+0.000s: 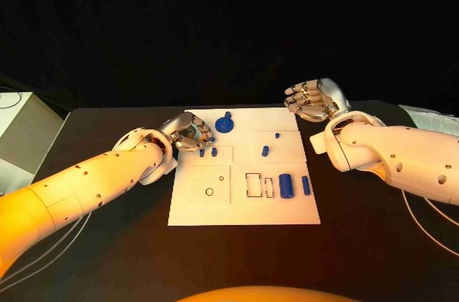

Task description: Assemble the parts on the task board

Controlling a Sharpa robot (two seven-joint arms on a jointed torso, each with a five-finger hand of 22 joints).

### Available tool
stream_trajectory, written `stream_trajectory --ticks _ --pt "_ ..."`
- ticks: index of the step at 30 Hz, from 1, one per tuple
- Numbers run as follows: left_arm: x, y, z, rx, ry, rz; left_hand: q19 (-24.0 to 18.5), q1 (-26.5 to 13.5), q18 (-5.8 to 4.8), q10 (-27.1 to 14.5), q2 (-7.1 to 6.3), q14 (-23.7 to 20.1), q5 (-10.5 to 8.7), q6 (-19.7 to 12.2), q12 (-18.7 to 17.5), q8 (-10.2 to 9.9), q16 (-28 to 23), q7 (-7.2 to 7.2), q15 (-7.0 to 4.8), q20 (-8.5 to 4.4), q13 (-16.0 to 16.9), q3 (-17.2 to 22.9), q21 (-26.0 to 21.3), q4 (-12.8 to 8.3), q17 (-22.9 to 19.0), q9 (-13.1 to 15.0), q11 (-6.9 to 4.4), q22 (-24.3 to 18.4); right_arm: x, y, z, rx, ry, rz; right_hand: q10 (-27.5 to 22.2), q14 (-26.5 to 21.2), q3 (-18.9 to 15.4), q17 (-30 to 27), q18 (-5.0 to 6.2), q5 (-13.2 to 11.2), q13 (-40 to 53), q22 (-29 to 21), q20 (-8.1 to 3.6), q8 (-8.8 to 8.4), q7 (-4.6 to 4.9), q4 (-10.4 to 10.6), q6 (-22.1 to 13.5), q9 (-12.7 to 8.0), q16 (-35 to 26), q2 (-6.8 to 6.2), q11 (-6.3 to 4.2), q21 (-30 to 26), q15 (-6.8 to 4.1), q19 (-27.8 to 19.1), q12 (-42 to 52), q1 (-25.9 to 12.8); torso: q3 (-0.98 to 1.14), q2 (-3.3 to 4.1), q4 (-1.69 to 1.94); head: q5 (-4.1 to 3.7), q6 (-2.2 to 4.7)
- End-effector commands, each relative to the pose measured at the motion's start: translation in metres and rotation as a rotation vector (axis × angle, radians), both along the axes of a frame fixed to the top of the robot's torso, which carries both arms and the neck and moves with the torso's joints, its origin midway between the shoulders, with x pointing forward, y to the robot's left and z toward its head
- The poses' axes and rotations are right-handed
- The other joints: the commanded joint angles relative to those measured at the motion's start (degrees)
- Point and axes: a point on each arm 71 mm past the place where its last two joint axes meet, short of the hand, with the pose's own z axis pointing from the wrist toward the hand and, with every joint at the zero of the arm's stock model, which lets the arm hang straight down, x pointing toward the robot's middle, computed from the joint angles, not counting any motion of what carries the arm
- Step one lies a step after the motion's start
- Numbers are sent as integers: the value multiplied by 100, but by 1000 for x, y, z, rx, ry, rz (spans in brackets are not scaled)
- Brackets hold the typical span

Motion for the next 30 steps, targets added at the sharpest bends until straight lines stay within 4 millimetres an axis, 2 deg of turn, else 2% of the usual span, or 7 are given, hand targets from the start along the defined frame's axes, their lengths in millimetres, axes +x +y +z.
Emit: stream_trajectory --ticks 1,30 --pt "0 0 0 8 1 1 57 -14 32 14 44 36 18 -24 -26 23 8 4 4 1 4 -20 41 -24 6 5 17 553 -1 1 1 -3 -14 11 9 43 2 -5 20 -32 -7 -5 7 -27 -9 -28 39 -8 -28 19 -30 6 0 40 -38 -54 3 2 -1 3 -2" --pt "1 3 -2 44 12 14 63 1 30 15 55 46 18 -30 -25 23 11 12 3 0 6 -27 47 -40 22 7 17 559 -1 0 1 -3 -15 10 9 43 2 -5 20 -32 -7 -5 7 -27 -9 -28 39 -8 -28 19 -30 6 0 40 -38 -54 1 -1 3 5 -9"
